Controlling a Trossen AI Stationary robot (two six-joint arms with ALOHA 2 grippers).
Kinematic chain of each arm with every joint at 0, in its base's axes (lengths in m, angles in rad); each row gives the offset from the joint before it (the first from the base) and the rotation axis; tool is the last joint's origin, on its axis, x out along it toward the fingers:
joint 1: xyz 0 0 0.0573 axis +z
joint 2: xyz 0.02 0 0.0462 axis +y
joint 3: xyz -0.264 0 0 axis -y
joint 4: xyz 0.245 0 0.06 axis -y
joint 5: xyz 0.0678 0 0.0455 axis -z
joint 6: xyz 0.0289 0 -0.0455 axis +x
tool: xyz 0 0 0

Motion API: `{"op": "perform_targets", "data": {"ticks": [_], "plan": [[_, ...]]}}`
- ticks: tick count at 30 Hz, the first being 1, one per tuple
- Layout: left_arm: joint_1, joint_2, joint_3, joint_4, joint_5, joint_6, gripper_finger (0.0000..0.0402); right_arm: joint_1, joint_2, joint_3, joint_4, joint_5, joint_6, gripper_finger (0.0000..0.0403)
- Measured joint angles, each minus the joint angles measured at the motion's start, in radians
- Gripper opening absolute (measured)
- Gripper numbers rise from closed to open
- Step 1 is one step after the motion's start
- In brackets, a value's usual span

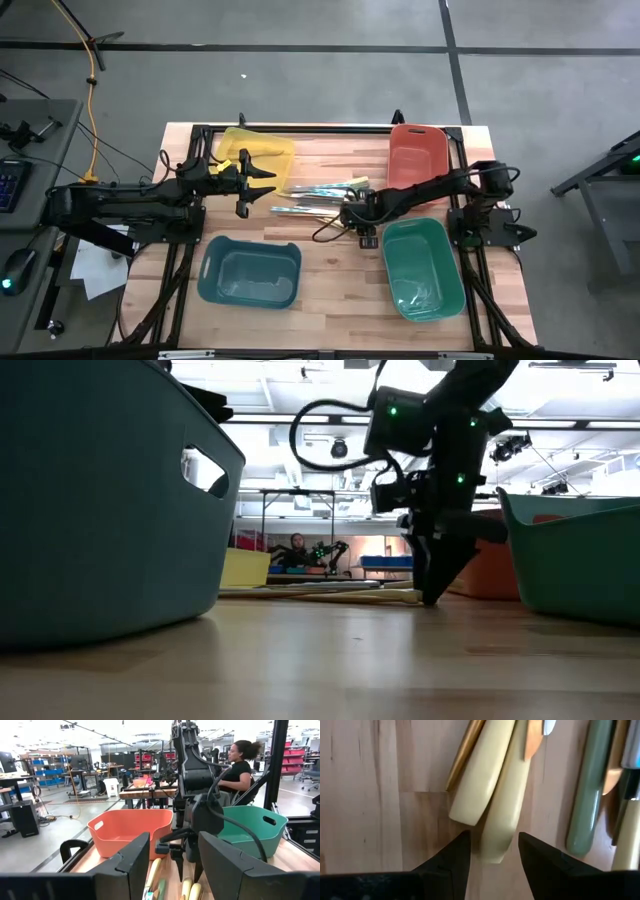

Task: Sort silverware by color (type)
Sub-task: Put the yellow knife into the blue bin

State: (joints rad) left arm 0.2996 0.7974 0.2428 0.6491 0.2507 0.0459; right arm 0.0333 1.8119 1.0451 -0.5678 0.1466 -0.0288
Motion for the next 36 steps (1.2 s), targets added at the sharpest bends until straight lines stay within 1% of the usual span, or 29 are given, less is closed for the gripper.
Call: {"op": "perform_targets", "data": {"ticks": [8,11,13,19,25,30,36], "plan": [[0.0,0.0,0.0,0.0,0.0,-0.01,0.0158,-0.023,0.011,0.001,0.007,-0.02,-0.006,0.0153],[0.0,0.0,0.0,0.0,0.001,-0.011,0.0158,-0.032,0.012,0.001,0.005,-0.035,0.008,0.0144],[0.0,0.0,0.0,0.0,0.001,-0.011,0.0158,-0.035,0.012,0.001,0.005,-0.045,0.011,0.0127],[0.0,0.0,0.0,0.0,0.001,-0.01,0.0158,-0.036,0.013,0.0,0.008,-0.046,0.029,0.0053],[0.0,0.0,0.0,0.0,0.001,-0.01,0.0158,-0.037,0.014,0.0,0.009,-0.043,0.03,0.0051],[0.0,0.0,0.0,0.0,0.001,-0.009,0.0158,-0.037,0.014,0.0,0.007,-0.044,0.031,0.006],[0.0,0.0,0.0,0.0,0.001,-0.009,0.0158,-0.038,0.014,0.011,-0.02,-0.05,0.04,0.0051]]}}
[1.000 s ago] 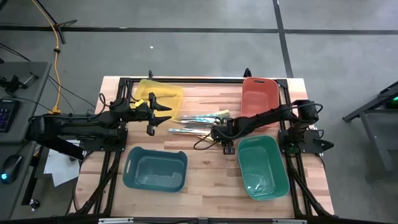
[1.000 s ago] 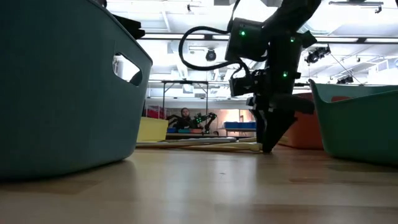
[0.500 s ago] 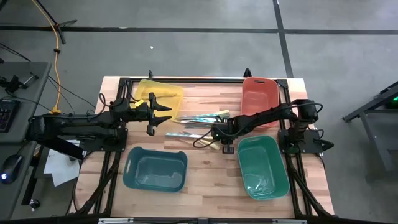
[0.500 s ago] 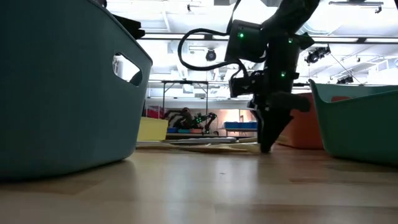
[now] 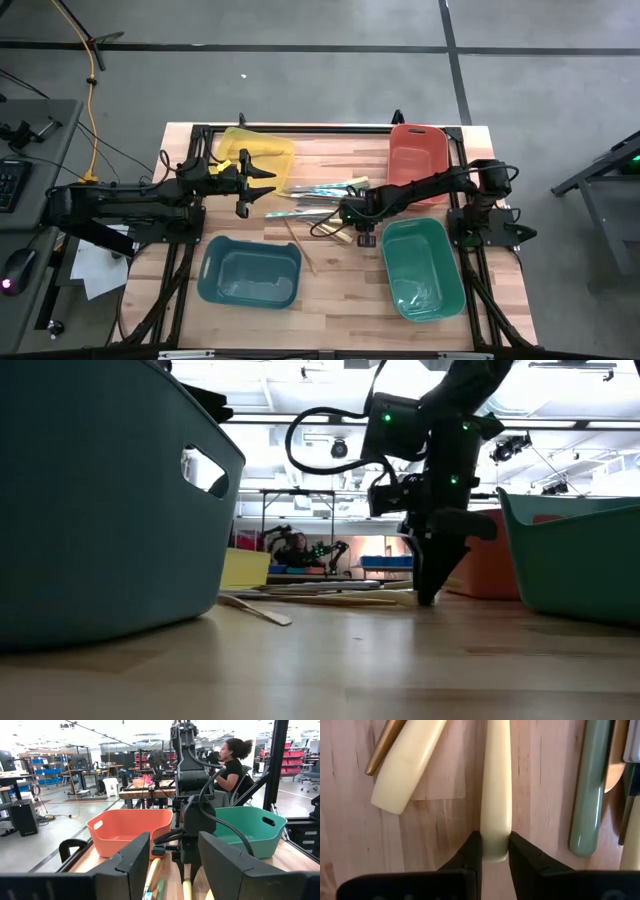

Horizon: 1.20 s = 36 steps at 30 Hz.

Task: Sort silverware by color (type)
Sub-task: Put the yellow knife into the blue bin

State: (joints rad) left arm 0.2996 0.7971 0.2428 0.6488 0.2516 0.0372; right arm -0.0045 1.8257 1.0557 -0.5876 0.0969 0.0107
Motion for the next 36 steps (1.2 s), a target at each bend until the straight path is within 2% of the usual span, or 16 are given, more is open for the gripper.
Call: {"op": "perform_targets", "data": {"ticks": [13,25,36], "plan": [[0.0,0.0,0.0,0.0,0.0,0.0,0.0158,0.005,0.005,0.104,-0.233,0.002,-0.01,0.0051],[0.0,0.0,0.0,0.0,0.0,-0.001,0.0158,0.007,-0.001,0.212,-0.38,0.004,-0.046,0.0051],[0.0,0.0,0.0,-0.001,0.0,-0.001,0.0158,0.011,-0.152,0.222,-0.436,0.006,-0.009,0.0051]]}}
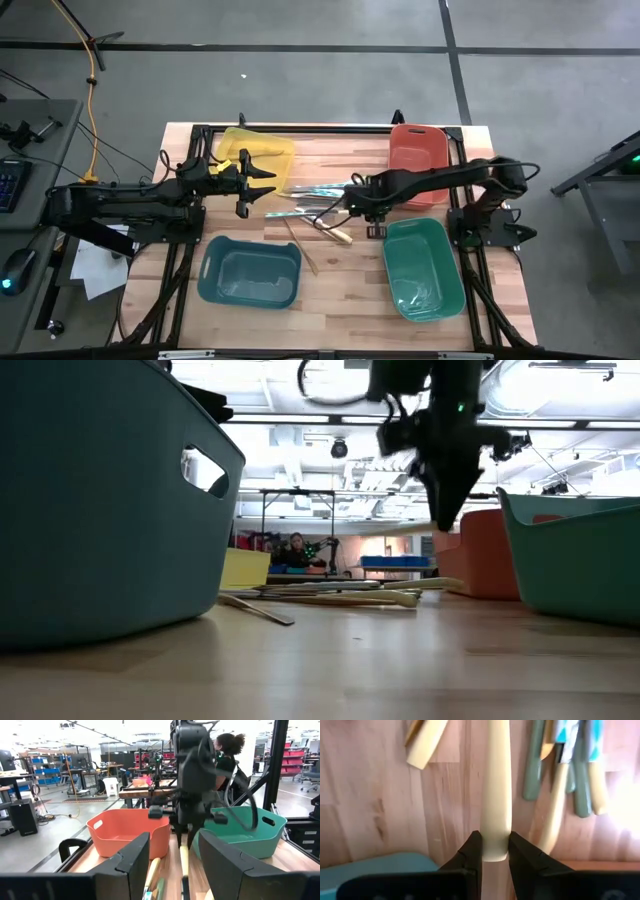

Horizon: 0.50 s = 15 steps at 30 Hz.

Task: Sort silverware by color (type)
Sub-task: Put the yellow knife into the blue bin

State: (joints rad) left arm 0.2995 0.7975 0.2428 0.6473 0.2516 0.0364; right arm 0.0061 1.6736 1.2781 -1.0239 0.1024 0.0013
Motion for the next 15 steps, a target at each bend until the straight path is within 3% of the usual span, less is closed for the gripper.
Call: {"op": "perform_targets", "data": {"ticks": [10,15], "plan": [[0.0,0.0,0.0,-0.006,0.0,-0.005,0.0158,0.045,-0.133,-0.007,-0.072,0.13,0.105,0.0051],[0.0,0.0,0.0,-0.017,0.0,-0.006,0.0158,0.056,-0.205,-0.109,-0.004,0.151,0.153,0.0051]]}}
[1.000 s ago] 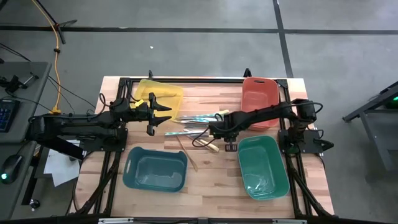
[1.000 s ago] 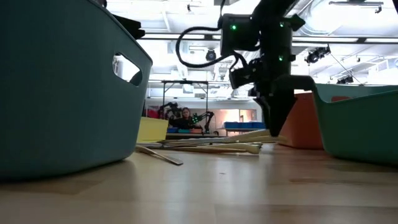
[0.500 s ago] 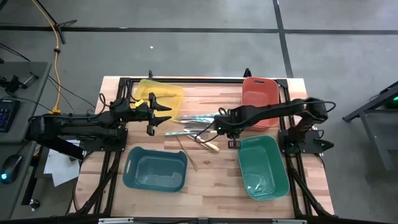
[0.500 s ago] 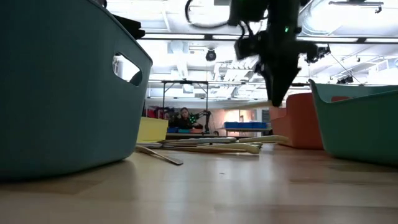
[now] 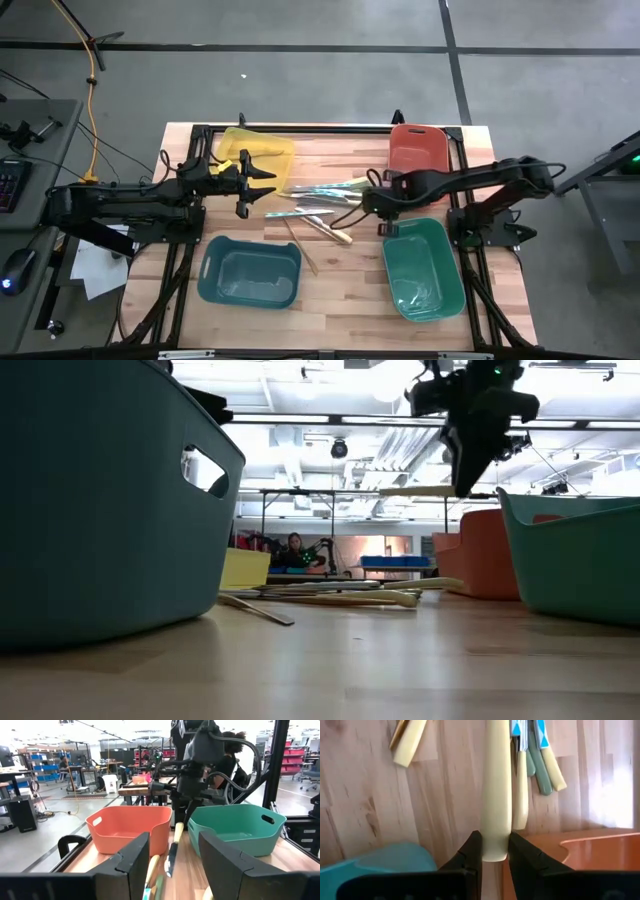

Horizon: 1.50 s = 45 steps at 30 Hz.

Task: Sort silverware by color (type)
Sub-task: Put the yellow knife into the blue bin

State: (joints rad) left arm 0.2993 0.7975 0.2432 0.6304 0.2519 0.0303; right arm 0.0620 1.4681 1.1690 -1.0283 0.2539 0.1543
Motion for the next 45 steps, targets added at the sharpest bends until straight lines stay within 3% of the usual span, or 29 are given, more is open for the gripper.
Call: {"op": "perform_targets", "data": {"ticks": [5,11,15,20,27,32,45], "plan": [[0.0,0.0,0.0,-0.002,0.003,0.0,0.0158,-0.001,-0.081,-0.185,0.308,0.003,0.011,0.0051],[0.0,0.001,0.0,0.023,0.003,-0.001,0.0158,-0.017,-0.105,-0.365,0.896,0.005,-0.061,0.0051],[0.0,0.02,0.0,0.073,0.003,-0.022,0.0158,-0.042,-0.077,-0.431,1.262,0.005,-0.127,0.0051],[-0.009,0.101,0.0,0.177,0.003,-0.045,0.0158,-0.078,-0.013,-0.435,1.514,-0.024,-0.171,0.0051],[-0.028,0.239,0.0,0.362,0.003,-0.038,0.0158,-0.097,0.078,-0.43,1.716,-0.08,-0.188,0.0051],[-0.028,0.279,0.001,0.394,-0.005,-0.063,0.0158,-0.097,0.108,-0.429,1.835,-0.108,-0.24,0.0051],[-0.028,0.291,0.045,0.391,-0.014,-0.071,0.0158,-0.109,0.111,-0.429,1.869,-0.12,-0.31,0.0051]]}}
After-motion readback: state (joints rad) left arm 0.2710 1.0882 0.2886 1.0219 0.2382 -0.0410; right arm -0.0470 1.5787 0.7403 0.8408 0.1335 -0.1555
